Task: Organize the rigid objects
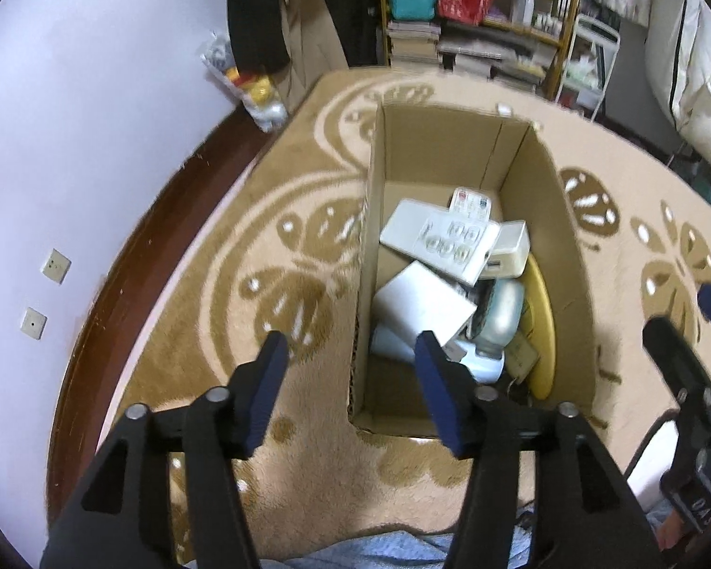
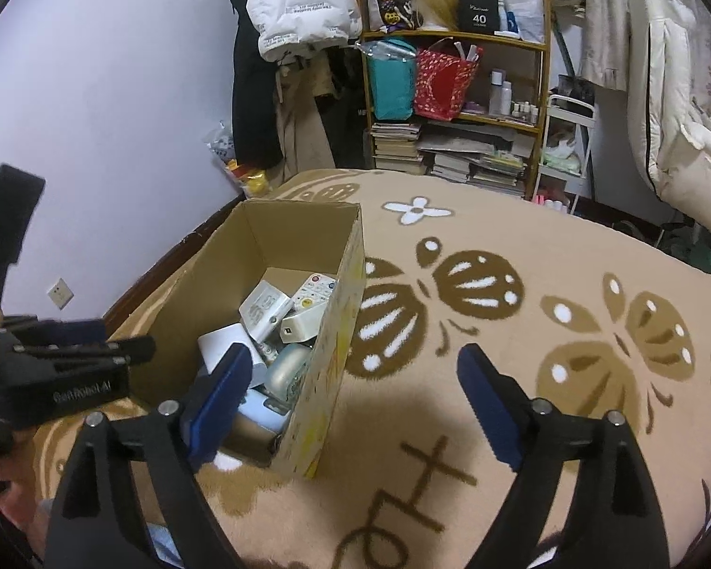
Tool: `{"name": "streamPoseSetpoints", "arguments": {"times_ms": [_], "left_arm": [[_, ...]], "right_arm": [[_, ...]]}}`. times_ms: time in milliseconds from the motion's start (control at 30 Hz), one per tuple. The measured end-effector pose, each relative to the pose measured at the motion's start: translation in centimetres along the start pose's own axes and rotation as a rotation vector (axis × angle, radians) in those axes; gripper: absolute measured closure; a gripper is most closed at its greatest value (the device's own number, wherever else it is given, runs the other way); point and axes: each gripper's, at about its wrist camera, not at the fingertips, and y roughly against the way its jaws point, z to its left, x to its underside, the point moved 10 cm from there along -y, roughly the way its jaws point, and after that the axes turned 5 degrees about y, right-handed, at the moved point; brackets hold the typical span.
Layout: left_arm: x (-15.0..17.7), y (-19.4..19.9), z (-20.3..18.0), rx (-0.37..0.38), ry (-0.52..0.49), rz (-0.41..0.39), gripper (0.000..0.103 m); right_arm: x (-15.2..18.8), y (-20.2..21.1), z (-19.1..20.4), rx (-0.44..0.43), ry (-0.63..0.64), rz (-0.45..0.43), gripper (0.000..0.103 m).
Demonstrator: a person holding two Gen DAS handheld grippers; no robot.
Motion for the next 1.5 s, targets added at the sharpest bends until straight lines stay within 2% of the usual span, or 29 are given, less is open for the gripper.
{"name": "streamPoseSetpoints", "arguments": {"times_ms": [67,167,267,433,633,700,800,933,1067,1300,1500], "left_arm": [[-0.5,1.3,0.3,-0.003,0.017,-0.057,0.032],[-1.1,3.0,0.6,0.009,0.030,-0.137,0.019],[-1.0,4.4,0.5,0.033,0.028,-0.184,0.008],[-0.7,6.7,0.4,0.049,0.013,-0.275,0.002],[-0.7,9.4,-0.1,0.037,-0.017,-0.389,0.001],[-0.6,9.6,-0.4,0.051,-0.031,-0.398,0.001],[-0.4,9.8,-0.2,0.019,-0.034,-0.409,0.001],[-0.3,9.9,-0.4,0.017,-0.041,-0.421,0.001],[-0.2,9.5,-0.6,-0.018,-0.067,-0.424,0.001],[-0.1,8.6,-1.5,-0.026,-0.108,-0.396,0.001],[-0.2,8.3,-1.2,-0.031,-0.098,-0.390,0.001]], "right_arm": [[0.0,0.7,-0.1,0.006,0.000,-0.016,0.000],[-0.3,2.3,-0.2,0.011,-0.005,-0.059,0.000],[-0.3,3.1,-0.6,0.000,-0.028,-0.078,0.000],[-0.2,5.0,-1.5,-0.027,-0.085,-0.115,0.000],[0.1,6.8,-2.0,-0.039,-0.103,-0.182,0.000],[0.8,6.8,-2.1,-0.039,-0.094,-0.181,0.000],[1.3,6.9,-2.5,-0.011,-0.084,-0.194,0.000],[1.2,7.3,-3.2,0.005,-0.102,-0.231,0.000],[1.3,6.9,-3.7,0.024,-0.101,-0.218,0.000],[2.1,5.9,-4.8,0.055,-0.102,-0.170,0.000],[2.1,5.8,-5.3,0.060,-0.119,-0.168,0.000]]}}
